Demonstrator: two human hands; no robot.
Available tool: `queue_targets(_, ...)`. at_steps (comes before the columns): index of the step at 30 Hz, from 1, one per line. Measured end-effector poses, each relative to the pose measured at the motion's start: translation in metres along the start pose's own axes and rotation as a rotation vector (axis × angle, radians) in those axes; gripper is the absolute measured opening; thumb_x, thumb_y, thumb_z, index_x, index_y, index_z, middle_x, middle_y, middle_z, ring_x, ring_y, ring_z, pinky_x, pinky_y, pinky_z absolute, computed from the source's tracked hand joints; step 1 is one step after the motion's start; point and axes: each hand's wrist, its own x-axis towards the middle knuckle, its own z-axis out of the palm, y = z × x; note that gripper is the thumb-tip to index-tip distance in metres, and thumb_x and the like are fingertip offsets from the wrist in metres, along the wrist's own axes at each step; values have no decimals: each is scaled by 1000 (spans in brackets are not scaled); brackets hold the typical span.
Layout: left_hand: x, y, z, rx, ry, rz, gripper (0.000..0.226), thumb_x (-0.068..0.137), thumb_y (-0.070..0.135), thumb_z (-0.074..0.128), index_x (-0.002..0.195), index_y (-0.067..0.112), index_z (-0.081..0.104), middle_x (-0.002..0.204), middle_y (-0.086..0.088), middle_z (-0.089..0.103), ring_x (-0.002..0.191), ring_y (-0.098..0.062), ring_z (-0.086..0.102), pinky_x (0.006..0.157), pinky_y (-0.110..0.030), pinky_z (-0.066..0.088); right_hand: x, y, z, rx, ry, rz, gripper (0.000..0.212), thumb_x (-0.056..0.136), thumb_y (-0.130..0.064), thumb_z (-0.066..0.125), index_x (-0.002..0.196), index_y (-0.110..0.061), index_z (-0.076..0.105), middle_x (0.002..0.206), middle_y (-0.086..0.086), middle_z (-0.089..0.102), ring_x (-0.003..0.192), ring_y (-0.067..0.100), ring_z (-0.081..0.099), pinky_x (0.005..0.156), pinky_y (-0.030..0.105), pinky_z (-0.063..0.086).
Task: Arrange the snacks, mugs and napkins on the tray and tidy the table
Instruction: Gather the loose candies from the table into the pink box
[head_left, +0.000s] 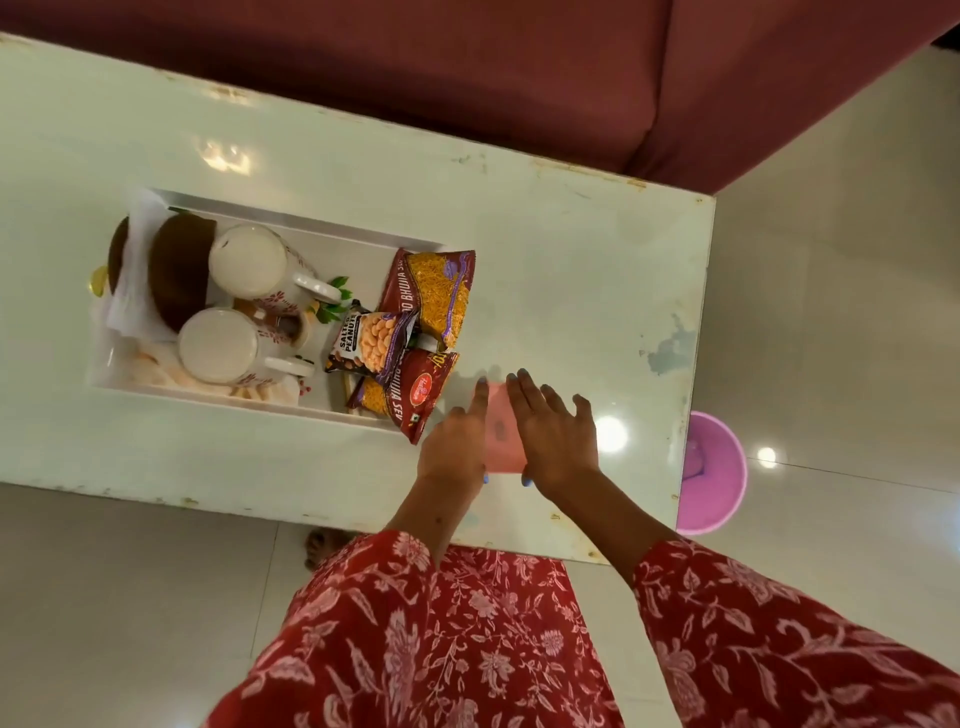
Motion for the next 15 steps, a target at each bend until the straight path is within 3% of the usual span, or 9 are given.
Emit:
queue_targets(4, -8, -6, 2, -208, -22, 2, 119, 66, 7, 79, 146, 29, -6, 125, -16, 53, 116, -31, 51, 92, -42, 49, -6, 2, 4, 177, -22, 25, 119, 71, -13, 77, 148, -24, -13, 160, 9, -2, 138, 31, 31, 94, 43, 45)
queue_targets(7, -17, -8, 9, -399, -81, -37, 134, 61, 0, 79, 141, 29, -24, 137, -12, 43, 124, -31, 45, 93, -41, 49, -16, -2, 19, 558, -27, 116, 106, 76, 3, 62, 149, -23, -10, 151, 13, 32, 114, 34, 56, 73, 37, 51)
queue_targets(9, -25, -8, 17, -494, -81, -87, 128, 64, -4, 73, 140, 27, -26, 139, -12, 42, 123, -32, 46, 84, -36, 53, -27, -8, 31, 900, 15, 214, 81, 80, 4, 51, 149, -14, 13, 136, 14, 53, 106, 33, 62, 80, 37, 53)
queue_targets(12, -41, -6, 31, -560, -13, -173, 94, 69, -4, 65, 145, 13, 14, 130, -12, 51, 119, -31, 51, 85, -34, 54, -46, -23, 47, 1135, 90, 403, 43, 92, -9, 47, 135, -10, 45, 131, 10, 59, 110, 29, 61, 93, 36, 49)
queue_targets(13, -46, -4, 33, -577, 19, -195, 76, 72, -3, 63, 139, 12, 31, 126, -12, 54, 118, -31, 53, 87, -34, 54, -51, -28, 51, 1161, 107, 452, 37, 94, -15, 48, 131, -9, 50, 127, 10, 61, 108, 29, 62, 93, 37, 49)
queue_targets(15, -58, 2, 30, -618, 46, -252, 51, 82, 2, 56, 130, 11, 44, 128, -12, 55, 118, -28, 53, 91, -33, 49, -58, -33, 60, 1249, 120, 557, 32, 93, -21, 54, 121, -8, 58, 118, 11, 67, 98, 29, 66, 90, 38, 52)
